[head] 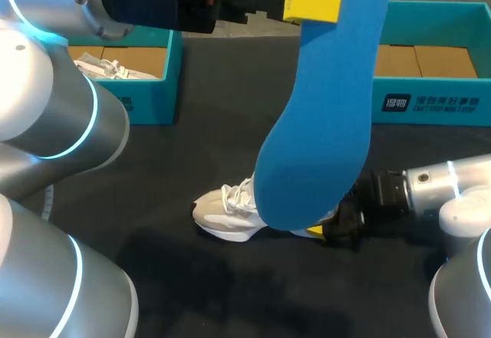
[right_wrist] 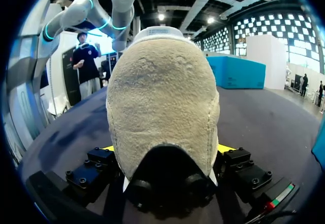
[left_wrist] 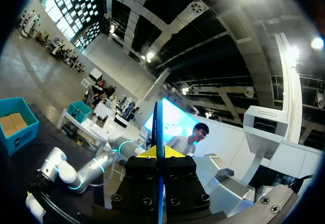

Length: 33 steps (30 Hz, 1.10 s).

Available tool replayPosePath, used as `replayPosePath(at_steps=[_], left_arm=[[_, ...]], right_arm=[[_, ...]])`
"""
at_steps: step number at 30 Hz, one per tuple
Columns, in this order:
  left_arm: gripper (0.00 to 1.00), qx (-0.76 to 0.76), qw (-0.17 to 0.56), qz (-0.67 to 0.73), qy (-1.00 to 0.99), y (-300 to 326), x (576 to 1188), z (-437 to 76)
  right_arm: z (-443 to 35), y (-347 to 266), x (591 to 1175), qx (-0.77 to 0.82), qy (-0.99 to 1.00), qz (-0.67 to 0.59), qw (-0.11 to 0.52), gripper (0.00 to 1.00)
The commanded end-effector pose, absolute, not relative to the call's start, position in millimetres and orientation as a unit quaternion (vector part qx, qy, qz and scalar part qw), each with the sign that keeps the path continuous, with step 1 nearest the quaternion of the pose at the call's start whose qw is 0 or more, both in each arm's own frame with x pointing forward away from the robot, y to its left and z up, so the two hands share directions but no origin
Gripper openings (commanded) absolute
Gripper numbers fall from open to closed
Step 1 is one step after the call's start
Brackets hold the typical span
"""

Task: Take the shoe out of the shoebox, open the shoe tongue, remove and reinsert the insole, then place the shoe into the shoebox

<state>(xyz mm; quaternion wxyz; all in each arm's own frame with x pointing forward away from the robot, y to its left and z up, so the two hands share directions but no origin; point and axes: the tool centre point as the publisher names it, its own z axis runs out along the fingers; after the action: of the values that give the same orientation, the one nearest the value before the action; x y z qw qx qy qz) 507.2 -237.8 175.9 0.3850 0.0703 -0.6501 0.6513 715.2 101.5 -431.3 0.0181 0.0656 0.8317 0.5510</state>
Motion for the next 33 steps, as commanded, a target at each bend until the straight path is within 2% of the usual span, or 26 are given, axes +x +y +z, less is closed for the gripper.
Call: replayPosePath(at_steps=[1,17,33], left_arm=[[0.0,0.076,0.383,0.659,-0.643,-242,499,175],[0.0,0.076,0.383,0.659,-0.643,-242,499,175],[0.0,0.076,0.383,0.659,-0.643,-242,499,175]], right_arm=[[-422,91,707,0.067,0.84,0.538,0.016,1.0],[-395,49,707,0.062,0.89,0.452,0.004,1.0],[-366,40,696,0.053,0.939,0.34,-0.016,1.0]])
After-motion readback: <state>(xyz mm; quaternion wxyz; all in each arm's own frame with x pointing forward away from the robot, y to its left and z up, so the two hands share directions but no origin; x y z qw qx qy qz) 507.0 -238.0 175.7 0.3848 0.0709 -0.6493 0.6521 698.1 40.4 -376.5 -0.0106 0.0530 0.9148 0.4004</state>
